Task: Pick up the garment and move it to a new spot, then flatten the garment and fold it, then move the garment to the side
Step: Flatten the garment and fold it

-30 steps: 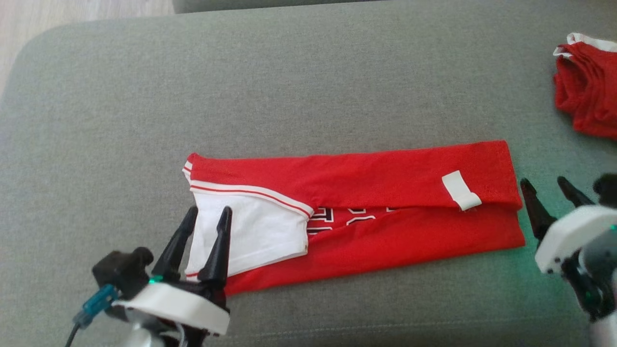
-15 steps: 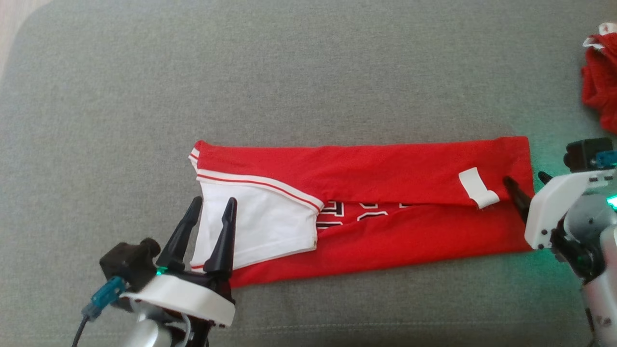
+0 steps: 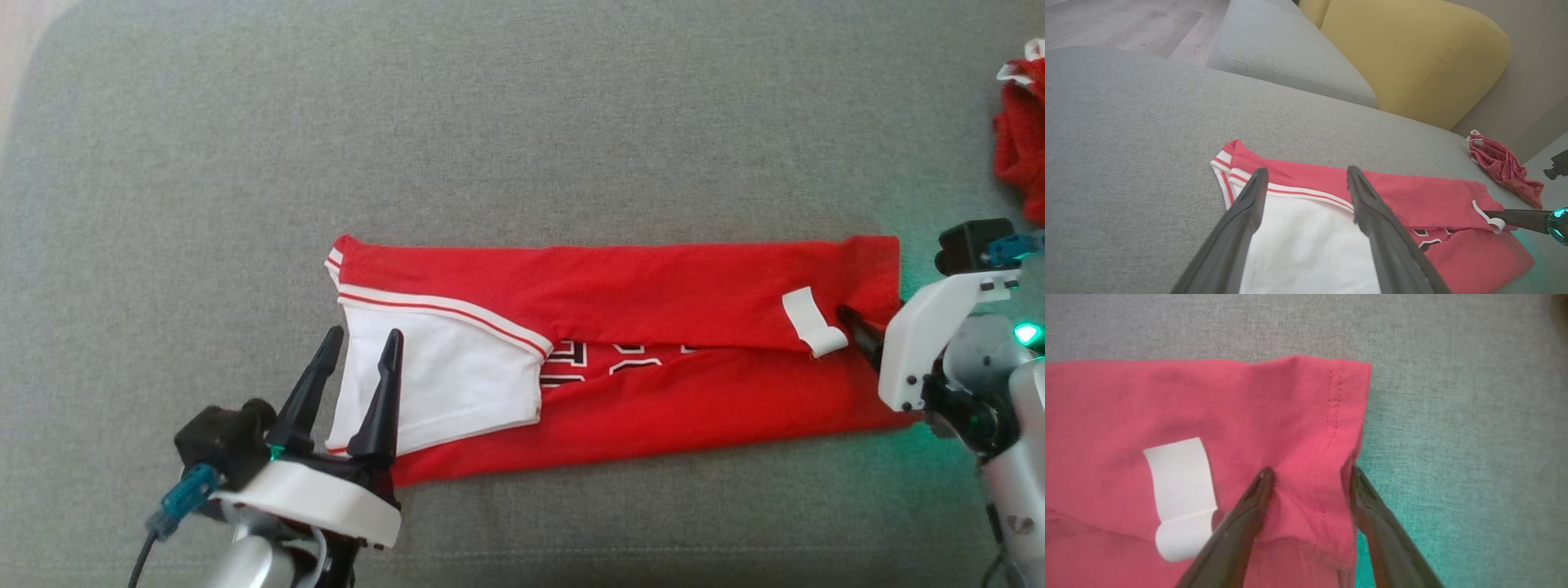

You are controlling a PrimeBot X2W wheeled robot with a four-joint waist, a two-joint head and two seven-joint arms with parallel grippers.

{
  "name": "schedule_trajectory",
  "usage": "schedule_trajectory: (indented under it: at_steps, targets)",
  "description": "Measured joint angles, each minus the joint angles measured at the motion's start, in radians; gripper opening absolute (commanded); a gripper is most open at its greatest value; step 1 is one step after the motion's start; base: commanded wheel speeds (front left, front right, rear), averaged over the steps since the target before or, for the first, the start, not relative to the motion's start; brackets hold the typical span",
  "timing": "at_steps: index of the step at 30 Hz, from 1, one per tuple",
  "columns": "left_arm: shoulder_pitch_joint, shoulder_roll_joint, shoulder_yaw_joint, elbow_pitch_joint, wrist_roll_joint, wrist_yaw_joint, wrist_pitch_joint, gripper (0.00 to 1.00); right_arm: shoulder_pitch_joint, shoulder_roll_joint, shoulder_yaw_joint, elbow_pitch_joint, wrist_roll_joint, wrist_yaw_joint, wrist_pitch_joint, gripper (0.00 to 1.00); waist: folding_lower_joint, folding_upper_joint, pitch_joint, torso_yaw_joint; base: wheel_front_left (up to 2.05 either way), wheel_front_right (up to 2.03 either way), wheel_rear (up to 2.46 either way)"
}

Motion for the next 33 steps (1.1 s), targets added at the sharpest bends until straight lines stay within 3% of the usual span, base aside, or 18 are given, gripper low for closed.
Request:
schedule_trajectory:
  at_steps: [1,4,5,15,21,25,33]
  targets:
    - [0.000,0.000,0.000,0.001,0.000,0.000,0.000,1.00,-0.002,0.000,0.003,0.004,0.002,0.000,0.000,0.46,0.0000,0.0000,-0.002,0.000,0.00,0.00,0.00]
    - [0.000,0.000,0.000,0.001,0.000,0.000,0.000,1.00,-0.005,0.006,0.011,0.012,0.005,0.000,-0.011,0.17,0.0000,0.0000,-0.010,0.001,0.00,0.00,0.00]
    - [0.000,0.000,0.000,0.002,0.000,0.000,-0.001,1.00,-0.005,0.012,0.013,0.016,0.012,0.000,-0.020,0.00,0.0000,0.0000,-0.013,0.000,0.00,0.00,0.00]
    - [0.001,0.005,0.002,0.004,0.009,0.013,0.000,1.00,0.005,0.003,-0.023,0.017,0.021,0.000,-0.122,0.00,0.0000,0.0000,-0.050,-0.026,0.00,0.00,0.00]
    - [0.001,0.014,0.001,0.005,0.016,0.018,0.001,1.00,0.033,-0.060,-0.122,-0.059,0.018,0.000,-0.117,0.00,0.0000,0.0000,-0.074,-0.058,0.00,0.00,0.00]
    - [0.000,0.017,0.000,0.007,0.021,0.018,0.002,1.00,0.090,-0.063,-0.152,-0.113,0.014,0.000,-0.090,0.00,0.0000,0.0000,-0.086,-0.078,0.00,0.00,0.00]
    - [-0.030,0.019,0.004,0.037,0.034,0.019,0.002,1.00,0.136,-0.006,-0.063,-0.260,0.021,0.000,-0.072,0.00,0.0000,0.0000,-0.107,-0.089,0.00,0.00,0.00]
